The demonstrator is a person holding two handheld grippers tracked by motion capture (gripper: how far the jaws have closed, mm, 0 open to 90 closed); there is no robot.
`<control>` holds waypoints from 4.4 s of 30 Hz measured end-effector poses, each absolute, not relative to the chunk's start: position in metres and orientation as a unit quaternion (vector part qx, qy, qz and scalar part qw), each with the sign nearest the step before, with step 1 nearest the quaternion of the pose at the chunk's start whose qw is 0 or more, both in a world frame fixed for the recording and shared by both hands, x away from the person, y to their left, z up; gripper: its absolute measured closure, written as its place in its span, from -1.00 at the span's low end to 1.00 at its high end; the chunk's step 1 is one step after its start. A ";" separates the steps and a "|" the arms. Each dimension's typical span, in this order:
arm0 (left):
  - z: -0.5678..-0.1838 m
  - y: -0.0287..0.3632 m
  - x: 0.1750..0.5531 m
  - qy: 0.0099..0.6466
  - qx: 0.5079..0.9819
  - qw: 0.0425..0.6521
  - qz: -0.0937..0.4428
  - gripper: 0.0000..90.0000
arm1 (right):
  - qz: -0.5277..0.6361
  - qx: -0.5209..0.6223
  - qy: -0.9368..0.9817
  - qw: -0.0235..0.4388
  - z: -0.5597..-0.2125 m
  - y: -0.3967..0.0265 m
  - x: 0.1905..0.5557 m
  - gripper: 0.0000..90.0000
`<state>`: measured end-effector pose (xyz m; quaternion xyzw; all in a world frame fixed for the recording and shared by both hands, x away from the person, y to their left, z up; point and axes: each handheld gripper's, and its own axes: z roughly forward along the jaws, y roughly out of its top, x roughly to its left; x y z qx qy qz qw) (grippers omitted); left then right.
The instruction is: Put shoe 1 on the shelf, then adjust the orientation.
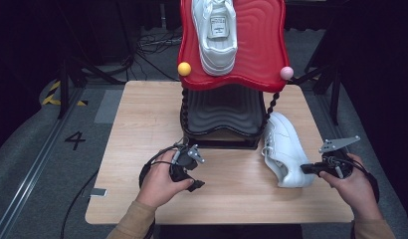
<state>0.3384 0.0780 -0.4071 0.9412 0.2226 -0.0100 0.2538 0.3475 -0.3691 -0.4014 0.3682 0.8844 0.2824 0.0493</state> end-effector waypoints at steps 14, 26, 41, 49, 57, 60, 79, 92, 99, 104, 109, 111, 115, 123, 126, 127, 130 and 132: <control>-0.410 0.080 0.341 0.228 0.941 0.250 -0.013 -0.19 | 0.262 0.403 0.873 0.089 -0.397 -0.385 0.346 1.00; -0.414 0.078 0.343 0.230 0.942 0.244 -0.014 -0.21 | 0.304 0.426 0.836 0.165 -0.364 -0.414 0.331 1.00; -0.414 0.082 0.343 0.234 0.940 0.247 -0.016 -0.21 | 0.310 0.417 0.840 0.157 -0.359 -0.416 0.328 0.91; -0.415 0.083 0.343 0.235 0.941 0.245 -0.017 -0.21 | 0.337 0.385 0.848 0.137 -0.355 -0.414 0.327 0.71; -0.414 0.087 0.343 0.239 0.940 0.243 -0.016 -0.22 | 0.314 0.349 0.877 0.104 -0.359 -0.410 0.334 0.54; -0.412 0.092 0.341 0.244 0.939 0.243 -0.015 -0.22 | 0.282 0.338 0.893 0.096 -0.359 -0.406 0.343 0.51; -0.414 0.107 0.338 0.263 0.933 0.246 -0.016 -0.23 | 0.129 0.312 0.941 0.009 -0.394 -0.389 0.389 0.32; -0.417 0.111 0.338 0.271 0.931 0.242 -0.018 -0.24 | 0.039 0.282 0.958 -0.027 -0.419 -0.369 0.397 0.35; -0.417 0.113 0.338 0.273 0.931 0.243 -0.018 -0.24 | 0.022 0.277 0.960 -0.033 -0.425 -0.367 0.397 0.46; -0.417 0.114 0.337 0.275 0.930 0.244 -0.018 -0.24 | 0.031 0.279 0.959 -0.044 -0.424 -0.366 0.395 0.71; -0.416 0.116 0.336 0.279 0.928 0.246 -0.016 -0.24 | 0.056 0.291 0.954 -0.049 -0.422 -0.364 0.394 0.73; -0.416 0.117 0.336 0.279 0.928 0.246 -0.016 -0.24 | 0.054 0.290 0.954 -0.048 -0.421 -0.362 0.394 0.74; -0.417 0.119 0.336 0.282 0.927 0.246 -0.016 -0.24 | 0.069 0.302 0.949 -0.052 -0.416 -0.359 0.396 0.75; -0.416 0.124 0.333 0.287 0.925 0.250 -0.015 -0.24 | 0.085 0.320 0.941 -0.068 -0.400 -0.355 0.398 0.75; -0.416 0.128 0.331 0.293 0.922 0.252 -0.013 -0.24 | 0.085 0.323 0.940 -0.067 -0.387 -0.355 0.399 0.75; -0.416 0.130 0.330 0.294 0.922 0.251 -0.013 -0.24 | 0.085 0.322 0.941 -0.065 -0.384 -0.355 0.400 0.75; -0.416 0.131 0.330 0.296 0.921 0.253 -0.012 -0.24 | 0.089 0.322 0.941 -0.062 -0.375 -0.355 0.400 0.75; -0.416 0.133 0.329 0.297 0.921 0.253 -0.013 -0.24 | 0.092 0.321 0.941 -0.059 -0.363 -0.355 0.400 0.75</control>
